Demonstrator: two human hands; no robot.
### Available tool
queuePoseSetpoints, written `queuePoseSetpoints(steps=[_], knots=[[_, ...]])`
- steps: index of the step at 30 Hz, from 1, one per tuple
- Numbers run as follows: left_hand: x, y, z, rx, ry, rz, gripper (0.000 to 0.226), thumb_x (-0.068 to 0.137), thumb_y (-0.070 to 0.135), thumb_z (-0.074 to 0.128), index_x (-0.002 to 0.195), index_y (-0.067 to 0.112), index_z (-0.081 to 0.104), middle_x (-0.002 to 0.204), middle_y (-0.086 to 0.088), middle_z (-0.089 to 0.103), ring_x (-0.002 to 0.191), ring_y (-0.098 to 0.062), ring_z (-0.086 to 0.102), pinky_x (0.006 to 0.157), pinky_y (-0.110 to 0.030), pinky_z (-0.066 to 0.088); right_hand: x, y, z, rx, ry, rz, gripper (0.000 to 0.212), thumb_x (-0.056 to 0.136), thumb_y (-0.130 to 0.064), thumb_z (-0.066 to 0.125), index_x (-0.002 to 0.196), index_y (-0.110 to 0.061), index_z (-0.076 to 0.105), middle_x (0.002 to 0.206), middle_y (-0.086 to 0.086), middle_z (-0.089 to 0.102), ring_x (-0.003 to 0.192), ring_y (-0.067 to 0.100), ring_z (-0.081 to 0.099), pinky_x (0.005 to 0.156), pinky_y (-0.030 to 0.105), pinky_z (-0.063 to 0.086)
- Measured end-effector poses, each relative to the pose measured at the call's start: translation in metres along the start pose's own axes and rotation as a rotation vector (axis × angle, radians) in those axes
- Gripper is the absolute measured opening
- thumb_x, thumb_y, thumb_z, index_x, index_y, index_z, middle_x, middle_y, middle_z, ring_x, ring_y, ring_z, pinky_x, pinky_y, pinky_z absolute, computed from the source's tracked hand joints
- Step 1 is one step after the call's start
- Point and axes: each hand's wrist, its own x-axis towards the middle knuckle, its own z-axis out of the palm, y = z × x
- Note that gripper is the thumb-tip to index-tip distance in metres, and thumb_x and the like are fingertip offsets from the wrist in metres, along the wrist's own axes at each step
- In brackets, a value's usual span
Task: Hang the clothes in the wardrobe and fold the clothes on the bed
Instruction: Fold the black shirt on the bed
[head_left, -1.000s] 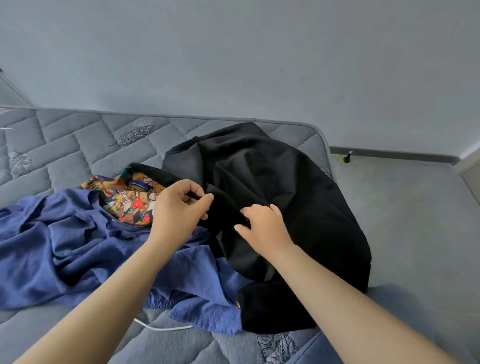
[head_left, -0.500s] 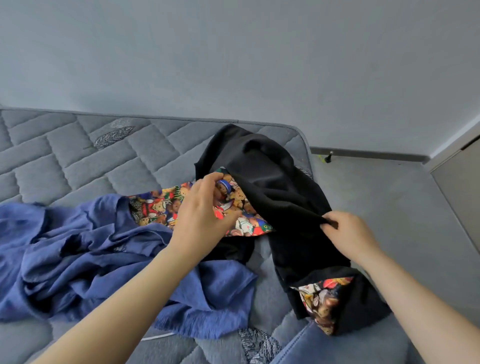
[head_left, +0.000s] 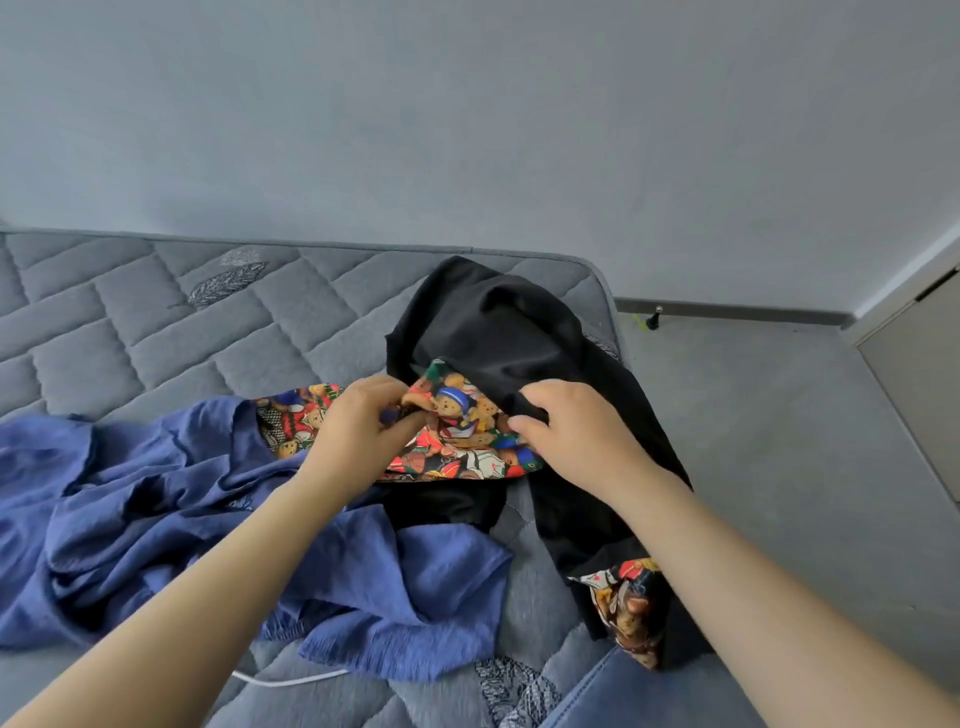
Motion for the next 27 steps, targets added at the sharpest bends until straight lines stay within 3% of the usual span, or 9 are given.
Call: queuePoseSetpoints(steps=[4,7,11,14,17,21,23,25,27], knots=[[0.001,0.003,-0.005,0.019,-0.145,0.106,0.029,0.072,0.016,0.08,0.098,0.016,0.068,0.096,0.009,0.067,0.09,-0.005,0.059,0.083,-0.013,0.04,-0.035,0.049,-0.016,-0.018,-0.144,0.123,0.013,0.089,-0.025,0.063,0.092,-0.012,0.065,0.094,0.003,0.066,0.091,0.024,0.061,0.076,0.039,0.048],[0.008,-0.003,0.004,0.288,-0.304,0.082,0.047,0.079,0.037,0.075,0.121,0.02,0.062,0.117,0.006,0.065,0.111,-0.015,0.059,0.099,-0.032,0.036,-0.064,0.085,-0.023,-0.099,-0.214,0.292,0.025,0.089,-0.021,0.064,0.113,-0.015,0.066,0.113,0.006,0.067,0.11,0.028,0.06,0.089,0.038,0.048],[0.01,-0.007,0.024,0.211,-0.402,0.034,0.08,0.077,0.044,0.075,0.144,0.022,0.038,0.143,0.0,0.043,0.129,-0.02,0.043,0.108,-0.034,0.033,-0.084,0.103,-0.024,-0.036,-0.171,0.365,0.038,0.09,-0.022,0.066,0.126,-0.01,0.062,0.123,0.006,0.065,0.117,0.023,0.058,0.09,0.025,0.042],[0.02,-0.005,0.042,0.249,-0.445,0.1,0.085,0.075,0.048,0.076,0.146,0.024,0.037,0.148,0.002,0.039,0.136,-0.021,0.034,0.114,-0.036,0.028,-0.083,0.094,-0.025,-0.035,-0.145,0.327,0.048,0.086,-0.032,0.07,0.13,-0.016,0.058,0.128,0.0,0.062,0.118,0.018,0.057,0.088,0.022,0.04],[0.03,-0.004,0.059,0.302,-0.532,0.041,0.082,0.078,0.044,0.074,0.147,0.023,0.035,0.147,-0.001,0.042,0.136,-0.022,0.035,0.112,-0.039,0.03,-0.079,0.078,-0.031,0.008,-0.107,0.26,0.055,0.079,-0.043,0.073,0.129,-0.029,0.054,0.123,-0.01,0.062,0.113,0.01,0.057,0.085,0.022,0.044],[0.025,-0.01,0.078,0.335,-0.582,-0.041,0.081,0.08,0.033,0.072,0.149,0.023,0.031,0.142,-0.004,0.049,0.131,-0.025,0.042,0.105,-0.041,0.037,-0.071,0.044,-0.027,0.057,-0.032,0.13,0.075,0.073,-0.05,0.075,0.139,-0.033,0.044,0.132,-0.013,0.054,0.121,0.008,0.05,0.096,0.025,0.042],[0.022,-0.014,0.082,0.343,-0.571,-0.036,0.081,0.079,0.027,0.072,0.148,0.022,0.032,0.14,-0.003,0.051,0.128,-0.025,0.045,0.103,-0.04,0.039,-0.064,0.032,-0.02,0.038,-0.005,0.08,0.058,0.078,-0.041,0.074,0.131,-0.031,0.053,0.121,-0.011,0.058,0.112,0.009,0.054,0.09,0.026,0.045],[0.022,-0.017,0.084,0.369,-0.553,-0.012,0.08,0.078,0.027,0.072,0.148,0.022,0.033,0.139,-0.004,0.051,0.127,-0.026,0.045,0.103,-0.04,0.038,-0.059,0.03,-0.019,-0.044,0.011,0.042,0.024,0.083,-0.026,0.067,0.107,-0.03,0.065,0.1,-0.013,0.06,0.092,0.011,0.057,0.073,0.024,0.043],[0.022,-0.022,0.083,0.4,-0.509,0.004,0.081,0.077,0.032,0.073,0.147,0.023,0.034,0.143,-0.004,0.045,0.13,-0.028,0.04,0.108,-0.04,0.033,-0.059,0.038,-0.021,-0.084,-0.014,0.055,0.016,0.084,-0.018,0.061,0.091,-0.03,0.066,0.091,-0.013,0.058,0.081,0.009,0.054,0.063,0.022,0.036]])
